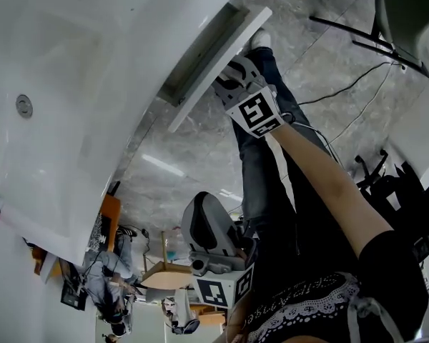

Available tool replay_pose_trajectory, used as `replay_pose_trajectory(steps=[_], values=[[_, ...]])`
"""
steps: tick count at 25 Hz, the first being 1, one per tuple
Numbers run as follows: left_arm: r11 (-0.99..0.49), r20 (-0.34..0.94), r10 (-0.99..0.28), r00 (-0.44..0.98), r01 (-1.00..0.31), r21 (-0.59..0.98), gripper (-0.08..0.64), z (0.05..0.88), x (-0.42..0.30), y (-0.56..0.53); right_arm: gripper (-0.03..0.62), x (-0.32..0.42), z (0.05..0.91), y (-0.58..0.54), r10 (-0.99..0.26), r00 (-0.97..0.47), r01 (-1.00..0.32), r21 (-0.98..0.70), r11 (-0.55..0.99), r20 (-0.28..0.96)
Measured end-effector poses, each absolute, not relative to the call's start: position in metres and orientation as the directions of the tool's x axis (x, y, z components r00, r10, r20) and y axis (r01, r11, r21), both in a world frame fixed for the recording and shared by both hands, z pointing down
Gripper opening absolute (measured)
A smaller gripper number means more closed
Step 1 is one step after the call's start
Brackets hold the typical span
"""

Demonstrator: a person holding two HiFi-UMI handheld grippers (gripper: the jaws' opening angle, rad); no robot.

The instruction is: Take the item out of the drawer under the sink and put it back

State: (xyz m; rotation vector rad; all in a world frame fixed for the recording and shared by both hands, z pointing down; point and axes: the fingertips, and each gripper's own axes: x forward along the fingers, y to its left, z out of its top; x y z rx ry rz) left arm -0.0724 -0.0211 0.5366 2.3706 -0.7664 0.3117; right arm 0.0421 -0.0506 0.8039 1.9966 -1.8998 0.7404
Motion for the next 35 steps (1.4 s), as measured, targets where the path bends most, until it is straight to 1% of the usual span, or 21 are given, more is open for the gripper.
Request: replay_pose_trajectory(steps=[17, 29, 35], values=[[-0.627, 0.398, -0.448, 0.800, -0.599, 0.498, 0.005, 0.536, -0.072, -0.017, 0.146, 0.039, 0.803, -0.013, -0.824, -0.016, -0.984, -0.154, -0.086, 0.567], [-0.629, 0.401, -0.446, 0.800, -0.599, 0.495, 0.005, 0.538, -0.067, -0.025, 0.146, 0.037, 0.807, -0.008, -0.815, -0.027, -0.986, -0.151, -0.075, 0.579], [-0.639, 0.382, -0.444, 0.810, -0.586, 0.499, 0.005, 0.531, -0.062, -0.025, 0.146, 0.038, 0.809, -0.010, -0.787, -0.047, -0.988, -0.145, -0.055, 0.615]])
